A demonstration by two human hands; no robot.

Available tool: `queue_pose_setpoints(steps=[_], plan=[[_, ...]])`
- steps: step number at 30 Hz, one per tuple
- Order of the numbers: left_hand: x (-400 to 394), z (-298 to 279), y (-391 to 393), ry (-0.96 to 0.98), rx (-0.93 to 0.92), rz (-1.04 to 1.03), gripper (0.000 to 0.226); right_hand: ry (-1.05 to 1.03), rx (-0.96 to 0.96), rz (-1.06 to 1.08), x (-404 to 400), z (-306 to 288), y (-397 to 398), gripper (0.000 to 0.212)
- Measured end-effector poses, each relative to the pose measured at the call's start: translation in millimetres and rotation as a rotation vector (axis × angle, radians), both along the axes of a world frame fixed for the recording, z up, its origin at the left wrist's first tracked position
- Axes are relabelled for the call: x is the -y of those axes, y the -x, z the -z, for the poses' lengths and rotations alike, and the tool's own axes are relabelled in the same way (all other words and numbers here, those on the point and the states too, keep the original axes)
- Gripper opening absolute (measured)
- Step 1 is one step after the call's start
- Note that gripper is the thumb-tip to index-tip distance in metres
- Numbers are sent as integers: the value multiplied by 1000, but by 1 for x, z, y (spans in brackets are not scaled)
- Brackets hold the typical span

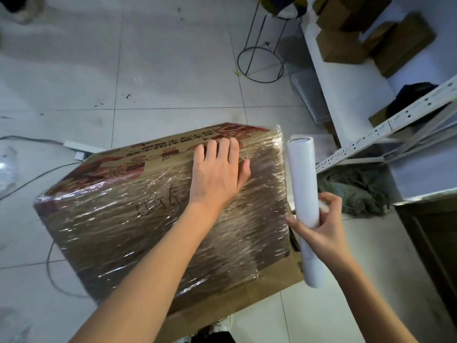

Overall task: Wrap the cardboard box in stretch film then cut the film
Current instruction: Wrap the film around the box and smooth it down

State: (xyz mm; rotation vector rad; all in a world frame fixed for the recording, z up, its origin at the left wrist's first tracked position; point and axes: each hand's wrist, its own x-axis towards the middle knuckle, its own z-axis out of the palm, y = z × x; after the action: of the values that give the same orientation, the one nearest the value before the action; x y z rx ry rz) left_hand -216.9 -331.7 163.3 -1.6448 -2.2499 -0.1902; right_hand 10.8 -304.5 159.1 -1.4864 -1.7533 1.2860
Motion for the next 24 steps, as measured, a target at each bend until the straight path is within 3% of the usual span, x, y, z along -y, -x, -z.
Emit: queue_pose_setpoints(steps=[5, 10, 18, 24], plan=[[9, -4, -6, 4, 93, 30, 56, 231, 58, -110, -10, -9, -10, 44], [14, -8, -8, 26, 199, 53, 59, 449, -89, -171, -18, -20, -21, 28], [25, -9, -21, 1, 217, 73, 62, 503, -148, 4, -30, 5, -33, 52], [30, -6, -26, 2, 216, 66, 60, 493, -134, -79, -52, 27, -31, 52]])
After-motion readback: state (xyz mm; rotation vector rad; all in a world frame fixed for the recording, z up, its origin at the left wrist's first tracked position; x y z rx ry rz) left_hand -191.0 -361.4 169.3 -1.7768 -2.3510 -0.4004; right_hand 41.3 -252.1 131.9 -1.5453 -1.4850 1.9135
